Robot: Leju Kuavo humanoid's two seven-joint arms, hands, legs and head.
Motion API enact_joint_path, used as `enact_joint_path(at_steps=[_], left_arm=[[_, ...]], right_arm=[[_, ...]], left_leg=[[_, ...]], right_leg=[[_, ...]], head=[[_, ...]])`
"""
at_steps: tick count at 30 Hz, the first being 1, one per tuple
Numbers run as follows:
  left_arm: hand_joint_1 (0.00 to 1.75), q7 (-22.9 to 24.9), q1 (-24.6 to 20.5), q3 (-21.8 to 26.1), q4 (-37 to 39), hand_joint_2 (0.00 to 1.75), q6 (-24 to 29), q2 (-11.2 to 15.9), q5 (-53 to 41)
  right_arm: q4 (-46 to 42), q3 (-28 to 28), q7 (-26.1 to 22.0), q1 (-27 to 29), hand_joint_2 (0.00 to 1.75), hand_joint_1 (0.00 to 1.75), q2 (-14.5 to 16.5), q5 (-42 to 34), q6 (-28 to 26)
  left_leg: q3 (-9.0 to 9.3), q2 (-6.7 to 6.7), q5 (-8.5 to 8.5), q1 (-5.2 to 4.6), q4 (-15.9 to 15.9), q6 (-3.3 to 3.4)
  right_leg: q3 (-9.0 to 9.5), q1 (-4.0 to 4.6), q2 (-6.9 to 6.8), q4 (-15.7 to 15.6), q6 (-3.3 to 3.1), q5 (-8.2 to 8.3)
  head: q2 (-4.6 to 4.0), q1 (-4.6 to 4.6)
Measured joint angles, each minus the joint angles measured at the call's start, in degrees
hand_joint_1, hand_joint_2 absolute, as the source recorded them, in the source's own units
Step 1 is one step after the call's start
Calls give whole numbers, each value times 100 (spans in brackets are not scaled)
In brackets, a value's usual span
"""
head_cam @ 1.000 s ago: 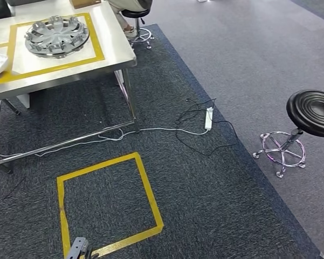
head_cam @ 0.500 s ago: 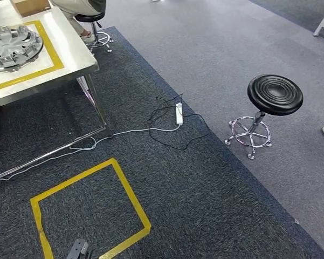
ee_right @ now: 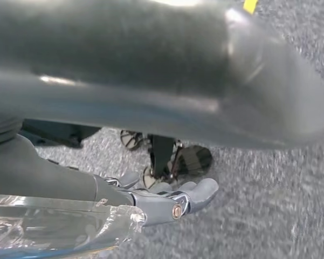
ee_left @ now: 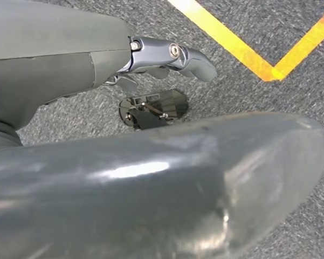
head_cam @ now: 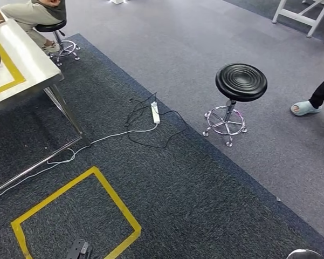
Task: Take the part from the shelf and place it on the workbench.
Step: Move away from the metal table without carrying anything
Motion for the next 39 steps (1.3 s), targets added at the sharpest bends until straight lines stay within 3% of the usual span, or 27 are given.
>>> enact_joint_path(at_steps=[1,3,5,6,7,8,9,11,13,14,15,16,17,18,20,22,23,25,26,28,29,31,33,35,37,38,39], left_arm=[[0,5,-8,-8,0,0,29,-1,-7],[0,46,-22,-20,0,0,93,-7,-6],[0,123,-24,-21,0,0,135,-16,4],[0,158,-21,-20,0,0,146,-22,9],[0,190,-18,-20,0,0,150,-27,15],[0,215,-19,-19,0,0,151,-31,21],[0,233,-24,-19,0,0,151,-33,27],[0,256,-40,-18,0,0,153,-34,37],[0,257,-59,-16,0,0,158,-39,39],[0,255,-68,-16,0,0,161,-44,38],[0,250,-74,-16,0,0,163,-50,37],[0,245,-82,-16,0,0,165,-52,36],[0,241,-86,-15,0,0,167,-55,36],[0,239,-84,-15,0,0,169,-58,36],[0,245,-62,-14,0,0,182,-65,33],[0,259,-43,-14,0,0,209,-69,26],[0,264,-44,-14,0,0,222,-72,21],[0,266,-53,-14,0,0,234,-81,6],[0,266,-56,-14,0,0,238,-81,0],[0,266,-62,-14,0,0,243,-83,-10],[0,266,-69,-14,0,0,245,-82,-12],[0,266,-92,-14,0,0,243,-91,-14],[0,266,-105,-14,0,0,238,-98,-15],[0,266,-92,-14,0,0,236,-102,-16],[0,273,-68,-14,0,0,236,-105,-19],[0,280,-61,-14,0,0,236,-106,-21],[0,295,-61,-13,0,0,236,-107,-25]], right_arm=[[0,0,-1,7,0,0,-1,6,-6],[0,0,-4,0,0,0,-6,30,-26],[0,1,-7,-26,0,0,-11,63,-44],[1,2,-6,-37,0,0,-14,81,-49],[1,4,-4,-39,0,0,-17,98,-52],[2,7,-1,-38,0,0,-21,115,-54],[3,11,5,-37,0,0,-26,129,-57],[7,19,16,-43,0,0,-31,150,-66],[9,26,25,-57,0,0,-33,177,-94],[10,27,33,-54,0,0,-35,196,-116],[13,29,45,-41,0,0,-38,219,-140],[16,31,57,-20,0,0,-44,237,-159],[19,32,67,-6,0,0,-50,248,-175],[23,34,75,-5,0,0,-55,255,-183],[29,38,84,-31,0,0,-57,260,-185],[34,44,95,-46,0,0,-58,266,-185],[36,46,101,-41,0,0,-59,268,-189],[37,49,108,-28,0,0,-64,268,-202],[40,51,110,-33,0,0,-64,267,-205],[50,59,113,-52,0,0,-61,267,-205],[55,62,114,-57,0,0,-58,267,-205],[57,63,115,-48,0,0,-65,267,-208],[57,64,116,-42,0,0,-74,266,-210],[57,65,117,-58,0,0,-80,264,-210],[57,66,116,-70,0,0,-81,259,-211],[57,65,115,-65,0,0,-82,254,-214],[57,64,110,-58,0,0,-83,247,-217]], left_leg=[[4,-23,-28,13,13,-33],[-123,-247,-263,29,332,-73],[-475,-516,-653,32,1089,-80],[-660,-571,-781,31,1447,-80],[-775,-601,-795,29,1642,-77],[-791,-619,-688,28,1619,-70],[-696,-646,-484,30,1373,-59],[-346,-883,-78,50,586,-32],[-136,-1117,55,65,105,-6],[-109,-1148,46,57,38,20],[-107,-1082,55,53,30,54],[-94,-1018,73,48,11,98],[-82,-948,92,49,-7,141],[-76,-867,107,52,-26,175],[-74,-687,106,33,-31,211],[-74,-491,96,21,-30,217],[-71,-404,89,21,-30,209],[-39,-258,64,27,-28,171],[-17,-197,43,17,-25,140],[34,-92,7,-9,-19,67],[51,-42,1,-17,-24,29],[82,36,-11,9,-40,-49],[5,-154,-179,37,156,-102],[-311,-465,-550,46,818,-111],[-685,-586,-798,41,1506,-97],[-765,-608,-750,36,1596,-82],[-740,-628,-592,30,1471,-61]], right_leg=[[-4,-3,60,-16,-39,15],[5,-25,190,-52,-109,50],[-8,-29,328,-57,-148,65],[-12,-25,408,-57,-160,68],[-13,-22,492,-57,-162,71],[-12,-21,581,-56,-158,75],[-9,-24,672,-56,-147,82],[-19,-24,842,-39,-104,97],[-59,-26,978,-26,-38,113],[-89,-33,1041,-35,5,124],[-108,-51,1096,-58,45,142],[-126,-59,1051,-55,77,143],[-168,-58,908,20,104,93],[-252,-54,712,208,126,-27],[-586,-58,354,917,173,-423],[-868,-79,277,1543,217,-674],[-859,-88,261,1574,233,-646],[-485,-103,154,975,253,-344],[-242,-103,10,560,255,-201],[56,-97,-171,52,200,-46],[70,-82,-183,4,153,-41],[29,-64,-41,-3,52,-19],[19,-71,90,-33,-35,13],[15,-70,235,-46,-94,29],[3,-52,405,-47,-119,32],[2,-43,495,-47,-121,35],[3,-38,586,-46,-116,40]], head=[[0,-3],[0,-27],[0,-55],[0,-61],[0,-63],[0,-62],[0,-63],[0,-66],[0,-64],[0,-65],[0,-64],[0,-66],[0,-50],[0,-30],[0,2],[0,3],[0,4],[0,5],[0,9],[0,-14],[0,-29],[0,-58],[0,-74],[0,-102],[0,-118],[0,-119],[0,-121]])
